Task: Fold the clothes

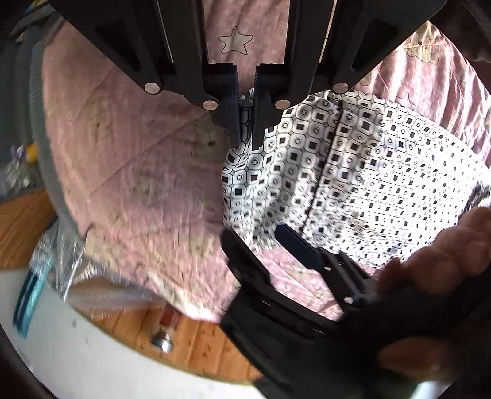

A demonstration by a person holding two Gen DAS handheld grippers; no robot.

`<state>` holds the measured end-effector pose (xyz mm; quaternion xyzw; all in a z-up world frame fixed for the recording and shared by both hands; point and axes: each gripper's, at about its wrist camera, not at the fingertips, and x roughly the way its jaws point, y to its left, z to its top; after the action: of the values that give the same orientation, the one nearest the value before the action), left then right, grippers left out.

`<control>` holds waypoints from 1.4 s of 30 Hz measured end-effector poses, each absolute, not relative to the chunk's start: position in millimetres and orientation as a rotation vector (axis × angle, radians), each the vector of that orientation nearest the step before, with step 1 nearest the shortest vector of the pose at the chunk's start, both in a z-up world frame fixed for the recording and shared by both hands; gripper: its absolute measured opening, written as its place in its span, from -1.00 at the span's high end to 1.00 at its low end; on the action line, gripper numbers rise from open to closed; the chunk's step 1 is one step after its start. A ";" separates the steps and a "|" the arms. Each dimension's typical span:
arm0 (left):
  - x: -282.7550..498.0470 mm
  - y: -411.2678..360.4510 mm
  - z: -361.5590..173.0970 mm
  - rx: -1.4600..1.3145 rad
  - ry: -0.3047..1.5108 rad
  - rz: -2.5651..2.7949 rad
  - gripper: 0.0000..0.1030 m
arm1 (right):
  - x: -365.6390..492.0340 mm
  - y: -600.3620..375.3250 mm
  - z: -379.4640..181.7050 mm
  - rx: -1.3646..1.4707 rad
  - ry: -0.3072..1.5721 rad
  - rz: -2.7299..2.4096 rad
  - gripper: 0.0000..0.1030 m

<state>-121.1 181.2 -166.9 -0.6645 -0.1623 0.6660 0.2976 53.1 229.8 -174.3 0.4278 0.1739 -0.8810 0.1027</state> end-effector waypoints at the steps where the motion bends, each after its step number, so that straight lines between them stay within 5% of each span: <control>1: -121.4 184.9 -163.6 -1.767 -0.400 1.752 -0.09 | 58.8 216.3 -167.3 1.207 0.578 -2.601 0.90; 10: -105.8 150.7 -136.5 -1.686 -0.249 1.641 -0.07 | 88.9 96.9 -156.1 0.896 0.867 -2.483 0.94; 12: -99.0 127.1 -135.3 -1.638 -0.262 1.638 0.38 | 85.7 87.3 -159.0 0.921 0.840 -2.483 0.94; 14: -98.2 105.4 -142.8 -1.647 -0.328 1.626 0.47 | 79.8 88.5 -161.1 0.980 0.795 -2.515 0.82; 15: -100.7 97.1 -144.1 -1.644 -0.375 1.638 0.47 | 73.1 106.5 -163.2 1.052 0.714 -2.568 0.73; 17: -105.8 81.1 -146.7 -1.636 -0.470 1.659 0.45 | 59.0 145.6 -167.5 1.206 0.528 -2.669 0.01; 18: -109.9 80.1 -146.1 -1.627 -0.518 1.665 0.39 | 48.3 171.8 -173.1 1.298 0.411 -2.713 -0.07; 20: -116.9 81.9 -144.2 -1.627 -0.575 1.686 -0.04 | 24.7 227.1 -197.2 1.490 0.170 -2.754 -0.09; 22: -121.3 93.7 -141.8 -1.627 -0.580 1.670 -0.09 | 4.8 272.0 -228.3 1.657 -0.017 -2.722 -0.09; 24: -125.3 109.2 -141.7 -1.649 -0.558 1.659 -0.13 | -2.0 290.1 -248.6 1.704 -0.091 -2.591 0.08; 25: -127.1 118.6 -142.7 -1.670 -0.534 1.656 -0.14 | -0.4 284.5 -247.4 1.631 0.005 -2.606 0.32; 26: -129.0 128.7 -144.7 -1.689 -0.506 1.650 -0.15 | -4.7 279.2 -246.5 1.607 0.078 -2.577 0.84; 33: -135.0 180.3 -167.3 -1.846 -0.330 1.592 -0.15 | 33.1 191.0 -181.7 1.175 0.626 -2.639 0.91; 38: -125.8 170.4 -163.1 -1.838 -0.187 1.580 -0.15 | 51.6 152.3 -172.0 1.050 0.696 -2.592 0.92; 39: -123.3 165.2 -162.3 -1.823 -0.154 1.589 -0.06 | 58.4 150.9 -168.2 1.042 0.695 -2.585 0.92; 40: -120.8 156.3 -155.8 -1.765 -0.123 1.628 0.62 | 59.9 144.0 -165.3 1.026 0.703 -2.571 0.92; 41: -118.2 147.1 -149.3 -1.709 -0.093 1.665 0.95 | 60.9 136.5 -162.4 1.008 0.712 -2.556 0.92; 42: -116.3 133.4 -142.7 -1.677 -0.096 1.689 0.95 | 62.2 125.9 -157.8 0.988 0.711 -2.530 0.92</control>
<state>-116.3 133.4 -142.7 -0.6537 -0.0375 0.6586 0.3708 62.2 125.9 -157.8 0.3471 0.2498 -0.8886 0.1660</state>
